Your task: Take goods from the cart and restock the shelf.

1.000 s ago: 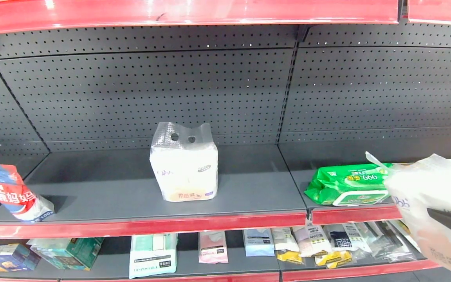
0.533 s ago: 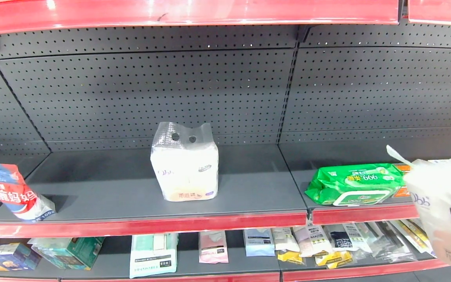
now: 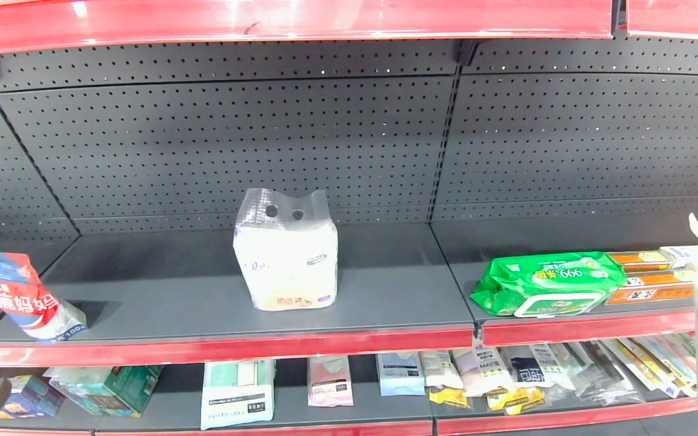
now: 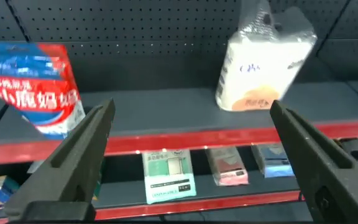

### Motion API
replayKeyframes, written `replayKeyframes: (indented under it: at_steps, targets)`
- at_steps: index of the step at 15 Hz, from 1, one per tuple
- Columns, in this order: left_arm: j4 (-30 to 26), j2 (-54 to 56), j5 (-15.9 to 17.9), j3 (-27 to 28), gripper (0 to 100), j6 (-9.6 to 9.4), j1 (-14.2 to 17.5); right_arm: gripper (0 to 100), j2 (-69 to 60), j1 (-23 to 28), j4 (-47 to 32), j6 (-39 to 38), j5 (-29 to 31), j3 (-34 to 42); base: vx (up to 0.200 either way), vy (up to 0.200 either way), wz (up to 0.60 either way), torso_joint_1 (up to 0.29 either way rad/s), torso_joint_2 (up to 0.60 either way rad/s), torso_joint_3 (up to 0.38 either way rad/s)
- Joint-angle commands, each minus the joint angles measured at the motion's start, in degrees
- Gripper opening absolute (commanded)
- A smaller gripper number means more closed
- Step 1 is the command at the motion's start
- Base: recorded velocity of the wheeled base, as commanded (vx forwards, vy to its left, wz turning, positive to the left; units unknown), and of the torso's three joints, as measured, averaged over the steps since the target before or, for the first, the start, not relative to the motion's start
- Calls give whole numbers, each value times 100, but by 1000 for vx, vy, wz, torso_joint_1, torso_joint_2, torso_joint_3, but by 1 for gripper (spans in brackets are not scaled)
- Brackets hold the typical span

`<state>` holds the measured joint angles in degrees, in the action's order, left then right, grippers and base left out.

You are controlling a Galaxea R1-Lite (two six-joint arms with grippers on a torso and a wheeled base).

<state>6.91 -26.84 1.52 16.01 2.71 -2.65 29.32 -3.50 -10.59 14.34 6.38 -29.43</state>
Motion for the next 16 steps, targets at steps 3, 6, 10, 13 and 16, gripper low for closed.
replayKeyframes:
  at_steps: [3,6,10,13,16]
  targets:
    - [689,-2765,278,403,100,-754,194,0,-717,183,-4,-221,162,130,0,0,0,0,0,0]
    - [1102,-4022,1808,438,100,-1615,616,0,-735,218,-4,-194,162,34,0,0,0,0,0,0]
    - [2192,-5990,2968,860,100,-2925,959,0,-831,218,-30,-186,171,165,0,0,0,0,0,0]
    - [2438,-6843,3495,1660,100,-2925,801,0,-937,218,-74,-177,180,227,0,0,0,0,0,0]
    - [2446,-7608,4137,2451,100,-3092,757,0,-849,218,-74,43,180,253,0,0,0,0,0,0]
